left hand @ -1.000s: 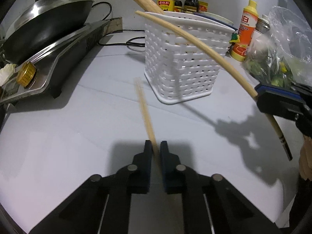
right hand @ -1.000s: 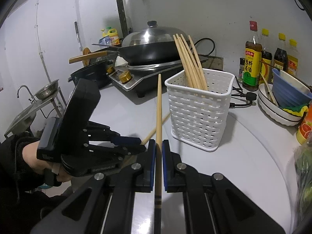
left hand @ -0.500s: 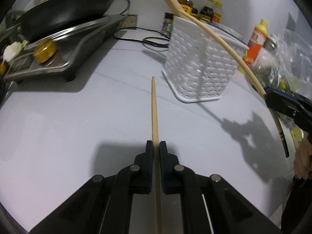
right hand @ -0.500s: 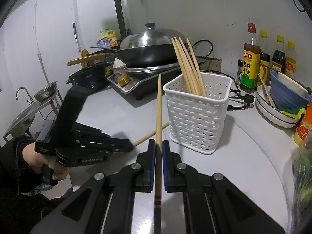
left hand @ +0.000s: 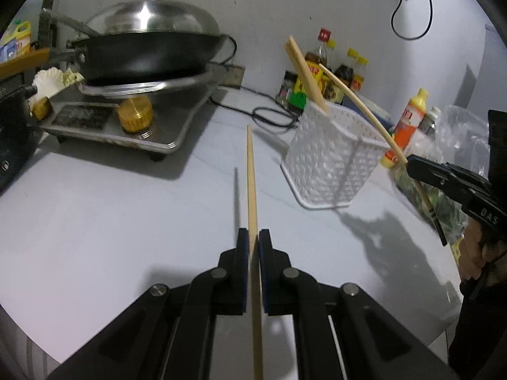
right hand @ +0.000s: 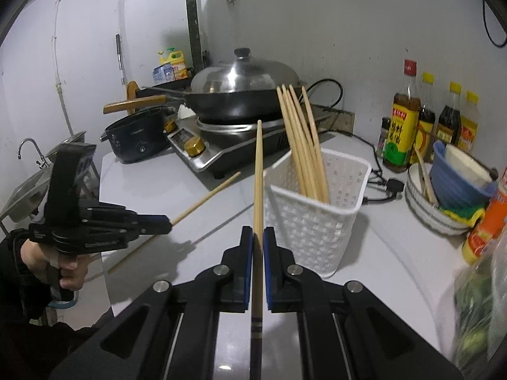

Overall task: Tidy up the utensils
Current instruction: 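Lift both held chopsticks and carry them over the white basket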

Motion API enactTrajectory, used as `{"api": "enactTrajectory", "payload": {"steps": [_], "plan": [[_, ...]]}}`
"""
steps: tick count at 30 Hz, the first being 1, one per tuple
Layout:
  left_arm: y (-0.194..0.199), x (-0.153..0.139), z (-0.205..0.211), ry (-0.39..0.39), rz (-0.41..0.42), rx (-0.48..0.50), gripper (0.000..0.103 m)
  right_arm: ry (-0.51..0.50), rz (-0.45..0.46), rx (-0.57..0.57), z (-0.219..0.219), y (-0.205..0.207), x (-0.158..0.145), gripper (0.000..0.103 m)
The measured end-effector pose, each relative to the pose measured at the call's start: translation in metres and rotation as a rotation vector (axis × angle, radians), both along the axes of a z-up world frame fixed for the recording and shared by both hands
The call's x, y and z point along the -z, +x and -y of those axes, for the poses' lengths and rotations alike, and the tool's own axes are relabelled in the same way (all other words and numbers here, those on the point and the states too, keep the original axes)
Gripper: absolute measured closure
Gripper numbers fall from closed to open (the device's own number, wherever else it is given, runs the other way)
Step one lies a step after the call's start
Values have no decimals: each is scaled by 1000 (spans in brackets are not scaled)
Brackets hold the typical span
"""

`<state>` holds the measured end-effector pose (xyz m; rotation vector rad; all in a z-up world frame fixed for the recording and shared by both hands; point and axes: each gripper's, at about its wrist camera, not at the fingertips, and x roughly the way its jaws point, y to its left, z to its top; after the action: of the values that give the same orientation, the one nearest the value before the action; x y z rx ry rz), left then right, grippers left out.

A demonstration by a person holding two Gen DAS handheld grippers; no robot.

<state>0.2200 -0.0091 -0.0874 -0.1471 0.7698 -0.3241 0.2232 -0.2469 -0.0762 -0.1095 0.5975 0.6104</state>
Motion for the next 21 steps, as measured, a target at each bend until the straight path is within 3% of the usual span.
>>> {"api": "enactTrajectory", "payload": {"steps": [11, 21], "plan": [[-4, -33, -14, -49, 97, 4, 98, -1, 88, 7, -8, 17, -44, 97], [-3, -52, -24, -88, 160, -1, 98, -19, 108, 17, -17, 66, -66, 97]]}}
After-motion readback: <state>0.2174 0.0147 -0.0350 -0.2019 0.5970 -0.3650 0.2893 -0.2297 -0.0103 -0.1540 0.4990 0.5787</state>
